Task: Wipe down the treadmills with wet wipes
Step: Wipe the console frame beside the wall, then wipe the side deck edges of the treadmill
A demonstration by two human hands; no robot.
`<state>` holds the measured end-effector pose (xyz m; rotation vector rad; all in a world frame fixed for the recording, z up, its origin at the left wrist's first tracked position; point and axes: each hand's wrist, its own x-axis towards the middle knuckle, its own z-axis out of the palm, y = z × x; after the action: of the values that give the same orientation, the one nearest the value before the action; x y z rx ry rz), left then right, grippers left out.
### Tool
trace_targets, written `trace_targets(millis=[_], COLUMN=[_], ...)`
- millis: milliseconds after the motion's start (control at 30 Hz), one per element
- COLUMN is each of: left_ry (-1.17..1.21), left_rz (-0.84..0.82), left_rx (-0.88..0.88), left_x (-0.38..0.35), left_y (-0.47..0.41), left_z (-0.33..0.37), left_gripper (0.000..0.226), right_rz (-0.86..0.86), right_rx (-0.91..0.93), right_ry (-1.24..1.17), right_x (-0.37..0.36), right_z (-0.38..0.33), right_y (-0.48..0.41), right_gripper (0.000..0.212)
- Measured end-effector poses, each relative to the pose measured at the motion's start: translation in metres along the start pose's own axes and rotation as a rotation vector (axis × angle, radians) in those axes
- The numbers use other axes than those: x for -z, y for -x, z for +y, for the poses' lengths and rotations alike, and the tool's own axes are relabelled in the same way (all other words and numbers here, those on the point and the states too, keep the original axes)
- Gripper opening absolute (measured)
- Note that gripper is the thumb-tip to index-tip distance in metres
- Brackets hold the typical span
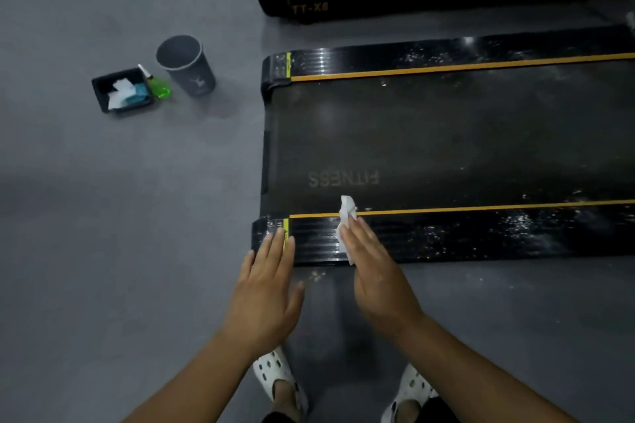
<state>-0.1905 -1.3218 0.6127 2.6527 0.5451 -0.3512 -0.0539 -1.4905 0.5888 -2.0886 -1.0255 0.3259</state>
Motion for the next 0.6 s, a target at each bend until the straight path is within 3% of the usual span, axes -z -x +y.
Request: trace_targets(millis=[267, 400, 600], left_ry=[0.031, 0.064, 0.134], left_rz=[-0.105, -0.094, -0.018], left_rx=[0.084, 0.102, 0.108], left_x=[-0.035, -0.088, -0.201], left_y=[-0.003, -0.024, -0.080], left_z=[-0.134, -0.175, -0.224], left_gripper=[0.077, 0.077, 0.078], right_rz=[-0.092, -0.215, -0.221], right_rx=[-0.067, -0.065, -0.036], right_ry=[0.106, 0.170, 0.217], right_x=[-0.142, -0.198, -0.299], right_z=[-0.004, 0.031, 0.117], right_y=[-0.047, -0.065, -0.090], right_gripper=[0.057, 0.078, 0.069])
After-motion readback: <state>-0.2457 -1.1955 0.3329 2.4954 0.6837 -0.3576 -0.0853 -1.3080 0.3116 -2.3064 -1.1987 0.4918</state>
